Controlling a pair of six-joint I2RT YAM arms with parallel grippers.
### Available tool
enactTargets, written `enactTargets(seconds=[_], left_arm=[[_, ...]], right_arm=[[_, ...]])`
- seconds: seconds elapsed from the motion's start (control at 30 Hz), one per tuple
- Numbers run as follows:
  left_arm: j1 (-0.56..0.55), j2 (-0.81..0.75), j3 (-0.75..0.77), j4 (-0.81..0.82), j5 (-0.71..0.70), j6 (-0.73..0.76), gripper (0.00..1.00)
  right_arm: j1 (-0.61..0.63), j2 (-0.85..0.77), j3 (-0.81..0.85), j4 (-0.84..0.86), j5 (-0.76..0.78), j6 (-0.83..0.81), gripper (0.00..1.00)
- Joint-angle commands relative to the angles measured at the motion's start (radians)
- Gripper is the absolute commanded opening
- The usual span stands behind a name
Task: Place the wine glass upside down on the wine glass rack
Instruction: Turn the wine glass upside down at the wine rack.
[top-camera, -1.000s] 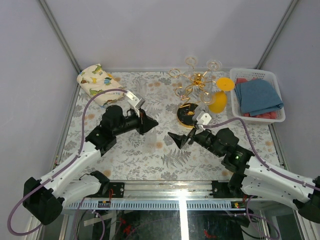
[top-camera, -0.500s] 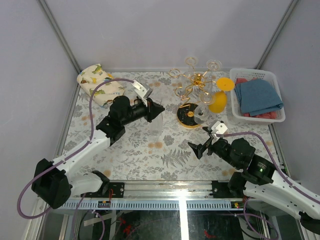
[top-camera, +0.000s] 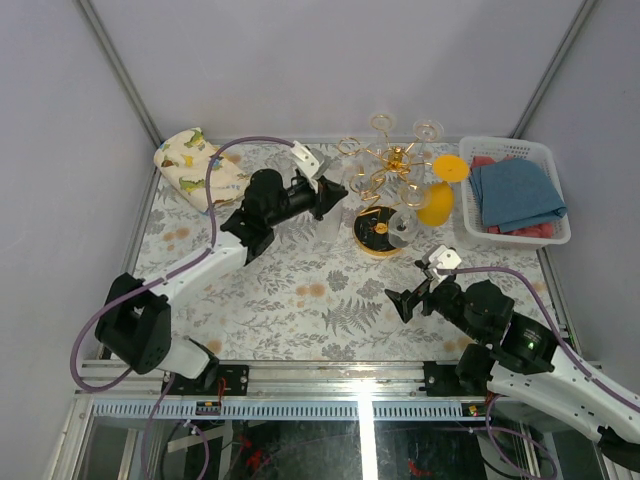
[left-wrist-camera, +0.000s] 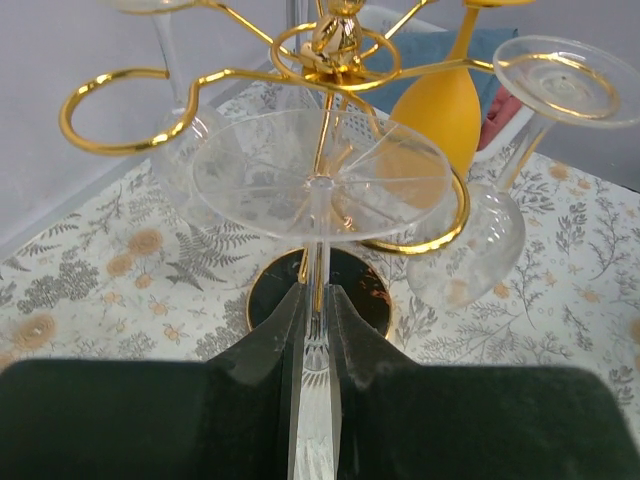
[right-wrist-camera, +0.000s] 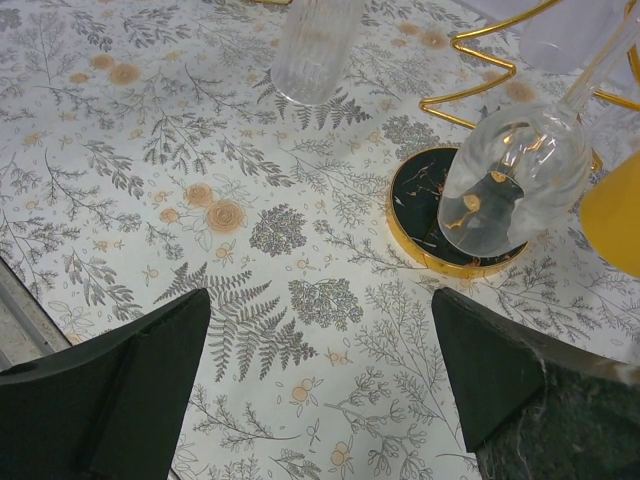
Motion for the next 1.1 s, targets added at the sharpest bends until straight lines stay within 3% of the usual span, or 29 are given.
enactTargets(seconds=[0.0,0.43,1.07], left_arm=[[-0.001,0.036,0.071,0.091,0.011,0.051,0.0],[-0.002,0.163,0.199,-0.005,0.084,0.091,0.0],[-0.009,0.174,0.222,-0.087,0.229,0.184,0.0]], right_arm=[[-0.003,-0.015,0.028,0.005,0.029,0.011,1.0],[-0.003,-0.024,0.019,-0.001,0.032,0.012,1.0],[-0.002,-0.025,0.011,0.0,0.036,0.009,0.99]])
